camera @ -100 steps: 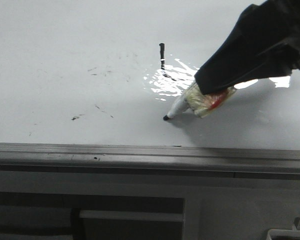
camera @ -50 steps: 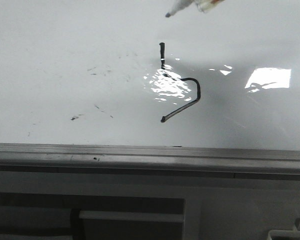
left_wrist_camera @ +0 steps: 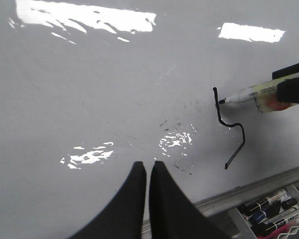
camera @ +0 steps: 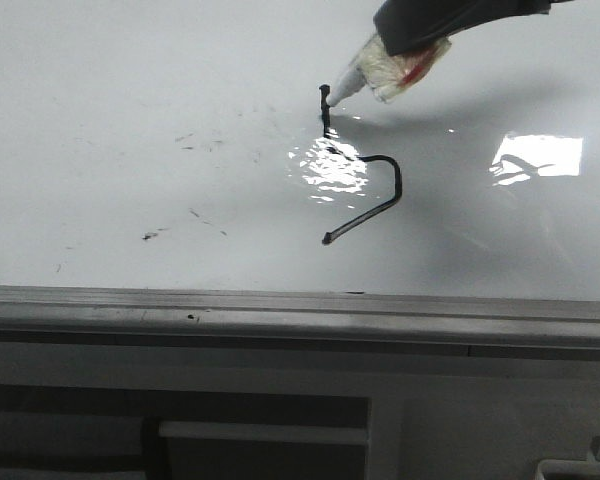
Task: Write number 5 on whiteboard
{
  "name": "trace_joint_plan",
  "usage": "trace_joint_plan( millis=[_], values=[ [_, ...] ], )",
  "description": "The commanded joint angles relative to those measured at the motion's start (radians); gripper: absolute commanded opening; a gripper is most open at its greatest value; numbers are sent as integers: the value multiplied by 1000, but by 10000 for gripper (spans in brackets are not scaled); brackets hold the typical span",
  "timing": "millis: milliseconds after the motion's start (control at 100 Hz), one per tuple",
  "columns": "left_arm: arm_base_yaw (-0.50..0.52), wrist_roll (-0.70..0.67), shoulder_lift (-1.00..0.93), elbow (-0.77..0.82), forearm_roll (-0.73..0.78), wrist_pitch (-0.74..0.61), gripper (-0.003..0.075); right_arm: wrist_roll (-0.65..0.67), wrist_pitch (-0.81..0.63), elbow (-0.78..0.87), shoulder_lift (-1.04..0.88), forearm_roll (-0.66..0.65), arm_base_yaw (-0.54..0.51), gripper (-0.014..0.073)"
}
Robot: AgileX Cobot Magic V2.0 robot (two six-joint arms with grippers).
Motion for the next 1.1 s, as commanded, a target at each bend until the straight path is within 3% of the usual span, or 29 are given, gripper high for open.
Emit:
trace_joint_plan(
  millis=[0,580,1090],
  values=[
    [0,-1,1,-28,-14,-29,-20,-8,-85,-35,-12,2,-8,-41],
    [0,-1,1,-28,-14,-23,-20,-8,-72,-35,34,2,-20,-41],
    [0,-1,1,-28,-14,-23,-20,-8,45,-26,-13,2,-214,-41]
  ],
)
